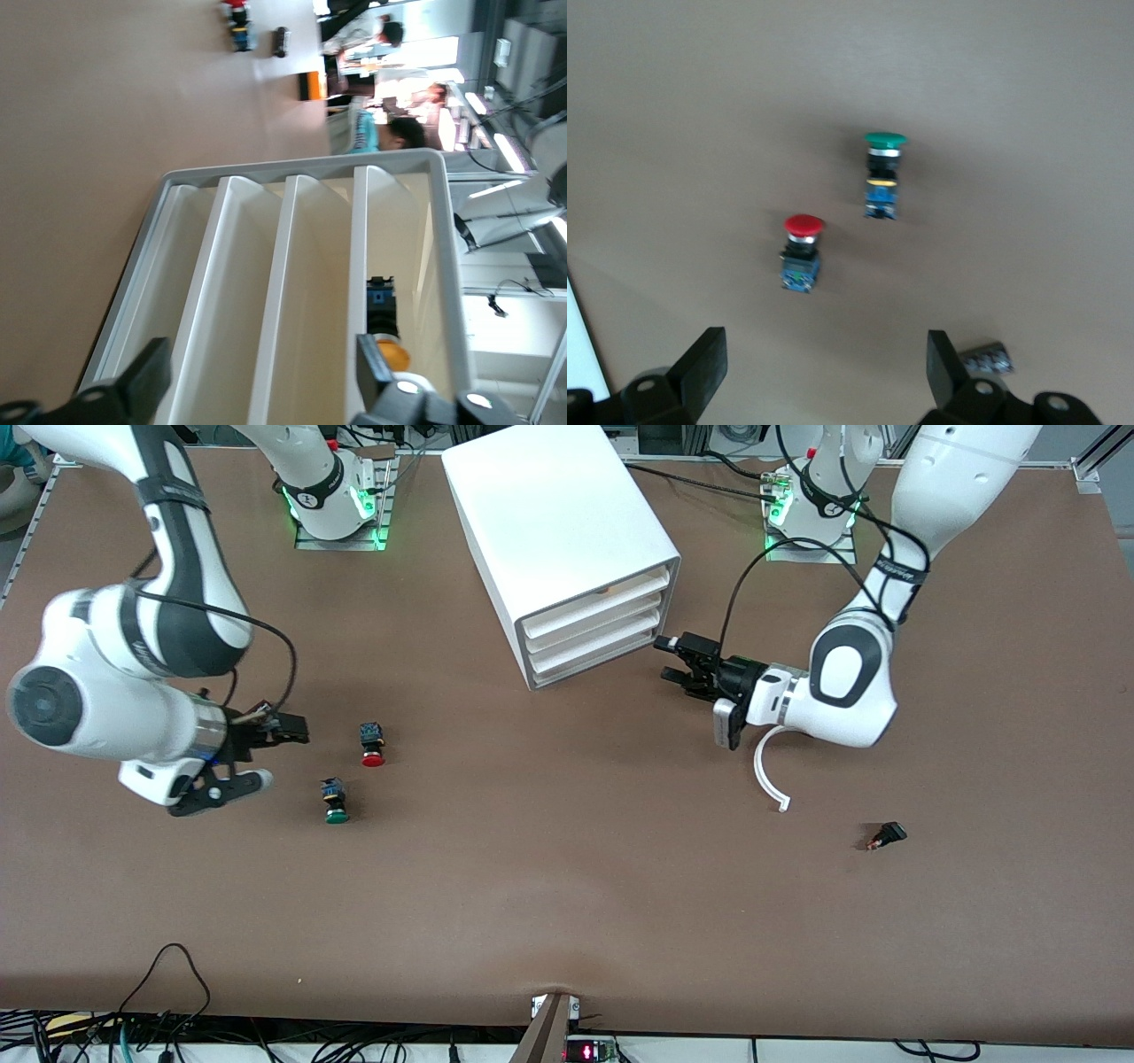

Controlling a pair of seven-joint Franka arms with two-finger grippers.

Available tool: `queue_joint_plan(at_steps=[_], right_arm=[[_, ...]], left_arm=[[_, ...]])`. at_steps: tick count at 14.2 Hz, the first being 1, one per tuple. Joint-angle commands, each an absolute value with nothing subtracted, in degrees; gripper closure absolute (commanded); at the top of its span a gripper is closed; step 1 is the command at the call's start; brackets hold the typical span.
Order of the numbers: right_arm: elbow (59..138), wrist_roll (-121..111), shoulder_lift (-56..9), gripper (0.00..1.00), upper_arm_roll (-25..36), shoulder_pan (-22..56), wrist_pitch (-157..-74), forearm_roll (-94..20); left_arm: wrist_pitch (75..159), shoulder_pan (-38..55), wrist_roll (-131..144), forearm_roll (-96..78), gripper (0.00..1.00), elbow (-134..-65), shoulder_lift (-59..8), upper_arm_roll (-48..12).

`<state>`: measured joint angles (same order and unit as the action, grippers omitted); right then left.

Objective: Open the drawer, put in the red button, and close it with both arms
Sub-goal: 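Reach the left gripper to the drawer while the right gripper approaches the red button, then pull the drawer open with the left gripper while the right gripper grasps the button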

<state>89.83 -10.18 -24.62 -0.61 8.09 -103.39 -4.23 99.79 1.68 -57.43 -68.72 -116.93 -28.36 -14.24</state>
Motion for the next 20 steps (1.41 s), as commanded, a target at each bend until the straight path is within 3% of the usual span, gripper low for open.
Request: queue_joint_plan(at_steps=[1,3,6,10,17,20], right_arm=[[91.14,-2.58,-26.27,0.0,-0.53,11.94,-106.43,-4.48],[91.14,-0.62,-27.94,0.0,-0.53,13.09,-107.57,-4.48],[91.66,-0.53,-30.4,0.0,-0.62,13.01,-111.6,-4.66],[100.62,-1.41,-29.88,0.0,-0.26,13.01,-124.52,-4.57],[116.08,-1.32,-22.52,0.0,-0.35,13.01,-137.36,-4.57],[120.66,-1.05,-19.69,0.0,-0.62,13.09,-138.78,-4.57]], left_arm=[[99.5,1.14,-67.21,-73.99,0.18,-117.77,-33.29,-16.25],[99.23,1.05,-69.78,-78.03,0.36,-118.56,-35.41,-18.36],[97.56,1.14,-69.87,-80.33,0.49,-118.65,-36.47,-19.51],[96.5,1.14,-70.4,-80.51,0.52,-119.26,-38.06,-20.39],[96.33,3.16,-70.58,-81.38,0.63,-119.36,-39.11,-20.39],[96.77,4.31,-69.87,-81.83,0.64,-119.27,-39.11,-20.48]])
